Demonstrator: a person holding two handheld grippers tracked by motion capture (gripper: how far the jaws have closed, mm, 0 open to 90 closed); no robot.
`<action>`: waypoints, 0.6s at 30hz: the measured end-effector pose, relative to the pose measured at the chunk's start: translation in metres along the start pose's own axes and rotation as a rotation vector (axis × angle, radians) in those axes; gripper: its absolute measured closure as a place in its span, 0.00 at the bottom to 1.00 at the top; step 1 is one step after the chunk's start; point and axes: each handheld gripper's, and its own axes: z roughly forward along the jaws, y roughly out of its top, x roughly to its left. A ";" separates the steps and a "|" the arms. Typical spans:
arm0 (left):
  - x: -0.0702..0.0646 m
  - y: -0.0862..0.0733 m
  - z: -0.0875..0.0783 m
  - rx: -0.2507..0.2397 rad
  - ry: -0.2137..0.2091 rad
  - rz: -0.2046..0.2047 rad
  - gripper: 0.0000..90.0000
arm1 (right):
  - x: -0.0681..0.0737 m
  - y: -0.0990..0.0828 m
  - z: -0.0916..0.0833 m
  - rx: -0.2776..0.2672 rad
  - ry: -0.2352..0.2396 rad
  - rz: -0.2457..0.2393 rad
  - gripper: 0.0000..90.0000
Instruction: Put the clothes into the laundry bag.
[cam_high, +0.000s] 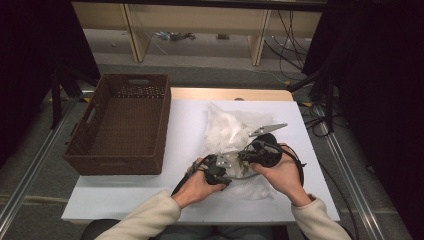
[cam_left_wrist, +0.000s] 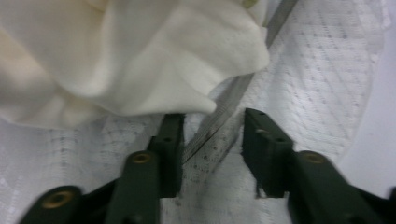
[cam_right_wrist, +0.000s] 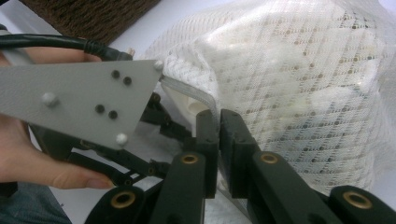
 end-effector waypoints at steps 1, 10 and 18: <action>-0.001 0.000 0.000 0.001 -0.004 0.005 0.75 | 0.000 0.000 0.000 0.007 0.004 0.005 0.96; -0.010 0.001 -0.002 0.035 0.003 0.072 0.98 | 0.000 -0.001 0.000 0.001 -0.019 -0.001 0.96; -0.017 0.005 -0.018 -0.018 0.016 0.073 0.98 | 0.001 -0.001 0.001 0.003 -0.023 0.036 0.96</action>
